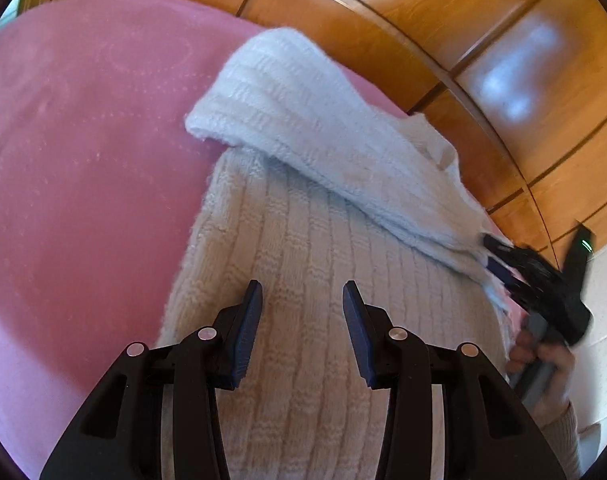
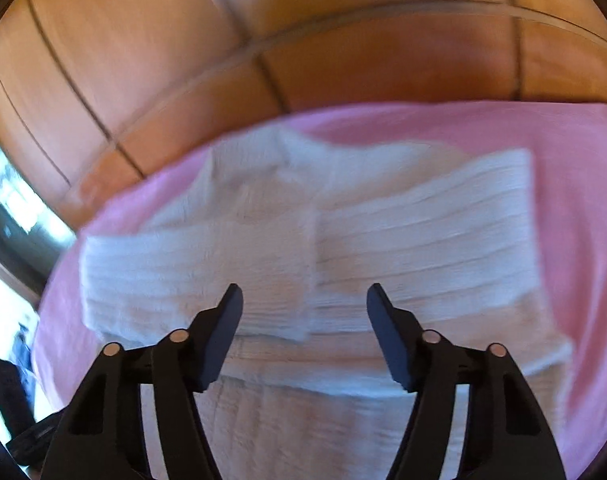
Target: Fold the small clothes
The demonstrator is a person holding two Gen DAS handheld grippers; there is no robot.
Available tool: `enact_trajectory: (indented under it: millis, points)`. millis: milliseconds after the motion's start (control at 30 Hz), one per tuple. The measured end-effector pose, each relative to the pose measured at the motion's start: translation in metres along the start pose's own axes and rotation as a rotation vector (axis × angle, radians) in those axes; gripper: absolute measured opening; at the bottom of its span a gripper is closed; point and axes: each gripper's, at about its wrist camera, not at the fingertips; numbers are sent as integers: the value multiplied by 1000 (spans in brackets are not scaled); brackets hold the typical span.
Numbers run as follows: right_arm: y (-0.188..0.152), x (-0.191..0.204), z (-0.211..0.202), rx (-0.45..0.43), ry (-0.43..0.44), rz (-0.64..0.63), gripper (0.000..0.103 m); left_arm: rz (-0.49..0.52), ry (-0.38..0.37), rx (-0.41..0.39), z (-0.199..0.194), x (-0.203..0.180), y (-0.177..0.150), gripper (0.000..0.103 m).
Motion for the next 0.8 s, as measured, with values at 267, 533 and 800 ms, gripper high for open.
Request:
enact_trajectory:
  millis: [267,533,800]
  points:
    - [6,14,-54,-117,-38,-93,7,-11,-48,-54,-30,25,11,55]
    - [-13,-63,-57,-80,-158,47,18,-153,-115,-103,-42,78,63,66]
    - [-24,-46,-80,-243,-200,2,61,-228,-226,-29,5,92,144,72]
Point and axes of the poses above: each gripper's, at about its wrist camera, not at the fingertips, and z roughly the way its jaws point, x to its left, y to its top, and after that the axes turned 1 degree about y, right-handed
